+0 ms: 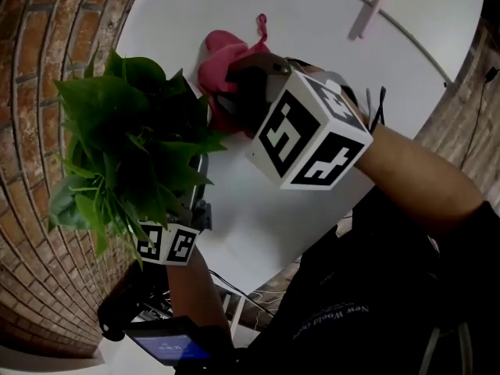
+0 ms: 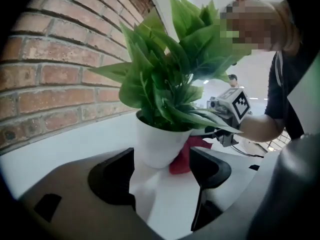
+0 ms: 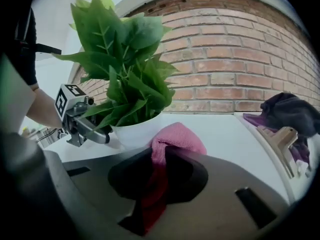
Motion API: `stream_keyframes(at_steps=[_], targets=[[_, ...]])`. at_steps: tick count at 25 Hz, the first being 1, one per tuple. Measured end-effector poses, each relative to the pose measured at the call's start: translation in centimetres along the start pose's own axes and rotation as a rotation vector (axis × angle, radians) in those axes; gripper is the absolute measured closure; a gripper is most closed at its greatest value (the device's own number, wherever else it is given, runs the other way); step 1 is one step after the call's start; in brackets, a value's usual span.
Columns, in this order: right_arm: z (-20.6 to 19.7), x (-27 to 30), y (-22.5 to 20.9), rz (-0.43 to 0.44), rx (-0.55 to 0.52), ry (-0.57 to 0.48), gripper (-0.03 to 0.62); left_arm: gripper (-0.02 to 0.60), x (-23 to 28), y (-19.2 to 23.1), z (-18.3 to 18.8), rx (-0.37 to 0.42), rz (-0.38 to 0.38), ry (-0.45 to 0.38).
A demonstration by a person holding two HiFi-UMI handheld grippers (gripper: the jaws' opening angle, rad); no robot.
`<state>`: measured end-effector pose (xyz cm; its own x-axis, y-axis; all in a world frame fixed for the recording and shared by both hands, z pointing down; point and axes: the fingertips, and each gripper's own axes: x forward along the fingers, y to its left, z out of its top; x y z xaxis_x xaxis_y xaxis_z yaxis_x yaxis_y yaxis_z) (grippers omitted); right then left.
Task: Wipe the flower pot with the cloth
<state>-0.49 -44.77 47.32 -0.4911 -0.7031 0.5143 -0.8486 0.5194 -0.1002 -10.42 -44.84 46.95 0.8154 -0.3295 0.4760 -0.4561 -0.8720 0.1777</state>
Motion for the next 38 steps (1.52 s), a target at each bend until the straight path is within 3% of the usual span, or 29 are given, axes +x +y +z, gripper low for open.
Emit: stream_keyframes(at_steps=[7,16,19,22,27,30,34,38], targets=[[0.4,2.4,1.0,0.021,-0.075,0.014,0.545,0.241,1.9,0.7,1.3,-0.004,0.007,-0.065],[-1.7,1.7,8.0,0.159,-0.067,0.044,0.545,0.253,2.1,-0.7,1.7,-0.059,0.078,-0.025],[-1.9,0.5,6.8,0.127,-0.038,0.038,0.545,0.258,0.8,-1.5,0.4,-0.080,0.047,0.003],[-1.7,-1.1,4.2,0.049,-0.016,0.033,0.545,0.258,-0.4,-2.3,-0.6,-0.012,0.007,0.034],[-0.5,-1.3,0.3,-0.052,-0.021,0.016,0.545,0.256,-0.4,-0.4,0.2,0.006,0.027,-0.008],[0.1,0.0,1.1,-0.032,-0.066,0.022,0.545,0.255,1.1,-1.3,1.3,-0.020,0.002,-0.058],[-0.4,0.4,2.5,-0.009,-0.068,0.033,0.545,0.272,1.4,-0.8,1.7,-0.077,0.064,-0.081],[-1.8,1.0,7.1,0.111,-0.096,0.067,0.545,0.272,1.5,-1.2,1.8,-0.076,0.048,-0.073]])
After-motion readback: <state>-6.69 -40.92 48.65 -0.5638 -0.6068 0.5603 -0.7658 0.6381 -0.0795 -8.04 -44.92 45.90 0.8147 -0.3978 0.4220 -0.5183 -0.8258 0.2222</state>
